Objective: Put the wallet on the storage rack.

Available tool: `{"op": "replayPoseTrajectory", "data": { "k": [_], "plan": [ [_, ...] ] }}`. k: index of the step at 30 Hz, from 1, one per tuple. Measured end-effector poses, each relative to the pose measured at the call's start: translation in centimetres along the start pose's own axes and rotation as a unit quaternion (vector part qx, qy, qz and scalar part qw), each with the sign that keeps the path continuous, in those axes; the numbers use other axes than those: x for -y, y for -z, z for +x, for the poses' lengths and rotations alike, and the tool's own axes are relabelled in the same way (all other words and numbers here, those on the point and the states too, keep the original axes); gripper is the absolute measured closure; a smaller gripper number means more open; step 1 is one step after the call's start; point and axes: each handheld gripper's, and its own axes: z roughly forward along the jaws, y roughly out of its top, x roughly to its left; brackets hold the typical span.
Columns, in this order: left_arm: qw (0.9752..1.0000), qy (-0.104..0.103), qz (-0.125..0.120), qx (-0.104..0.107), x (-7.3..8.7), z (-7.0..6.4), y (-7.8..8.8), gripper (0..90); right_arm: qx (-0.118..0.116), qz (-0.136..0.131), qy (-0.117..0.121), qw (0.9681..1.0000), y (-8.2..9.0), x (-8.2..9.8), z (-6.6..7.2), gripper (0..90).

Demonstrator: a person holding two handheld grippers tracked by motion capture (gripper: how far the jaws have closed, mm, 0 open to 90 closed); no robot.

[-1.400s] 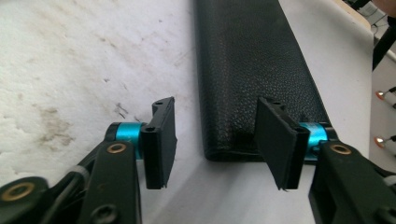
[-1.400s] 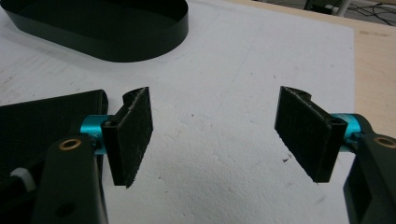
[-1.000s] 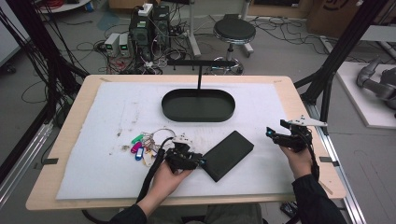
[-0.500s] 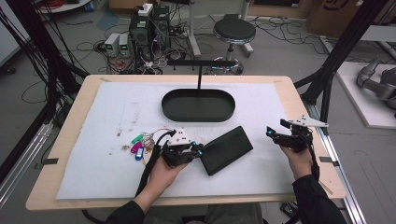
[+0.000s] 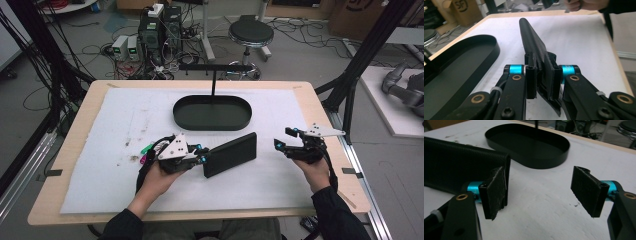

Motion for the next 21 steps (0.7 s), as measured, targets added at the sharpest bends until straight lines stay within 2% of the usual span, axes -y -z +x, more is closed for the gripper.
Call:
{"op": "replayPoseTrajectory", "data": {
  "k": [2,4,7,10,13,16,17,18,20,21],
  "plan": [
    [0.9997,-0.009,-0.007,0.024,0.2,0.1,0.6,80.4,-0.024,0.001,0.016,0.9996,-0.4,-0.1,0.5,28.6],
    [0.9991,-0.017,-0.012,0.037,0.3,0.1,0.9,80.4,-0.048,0.005,0.031,0.9983,-0.9,-0.3,1.0,28.5],
    [0.9983,-0.019,-0.019,0.053,0.4,0.1,1.2,80.4,-0.087,0.012,0.047,0.9951,-1.7,-0.3,1.7,28.6],
    [0.9977,-0.022,-0.020,0.061,0.5,0.0,1.3,80.3,-0.125,0.028,0.060,0.9899,-2.5,-0.4,2.3,29.1],
    [0.9968,-0.022,-0.022,0.073,0.7,-0.1,1.3,80.3,-0.144,0.043,0.078,0.9856,-3.3,-0.4,2.9,33.2],
    [0.9961,-0.025,-0.023,0.082,0.9,-0.2,1.3,80.2,-0.159,0.053,0.081,0.9826,-4.0,-0.4,3.3,32.9],
    [0.9961,-0.025,-0.023,0.082,0.9,-0.2,1.3,80.1,-0.159,0.053,0.081,0.9826,-4.0,-0.4,3.3,32.9],
    [0.9961,-0.024,-0.022,0.082,1.0,-0.2,1.3,80.0,-0.172,0.057,0.084,0.9798,-4.5,-0.3,3.5,35.4],
    [0.9962,-0.024,-0.020,0.082,1.1,-0.2,1.4,79.8,-0.177,0.058,0.086,0.9787,-4.6,-0.3,3.6,38.2],
    [0.9963,-0.019,-0.023,0.081,1.3,-0.1,1.4,79.6,-0.190,0.064,0.099,0.9745,-4.7,-0.3,3.9,45.7]
  ]
}}
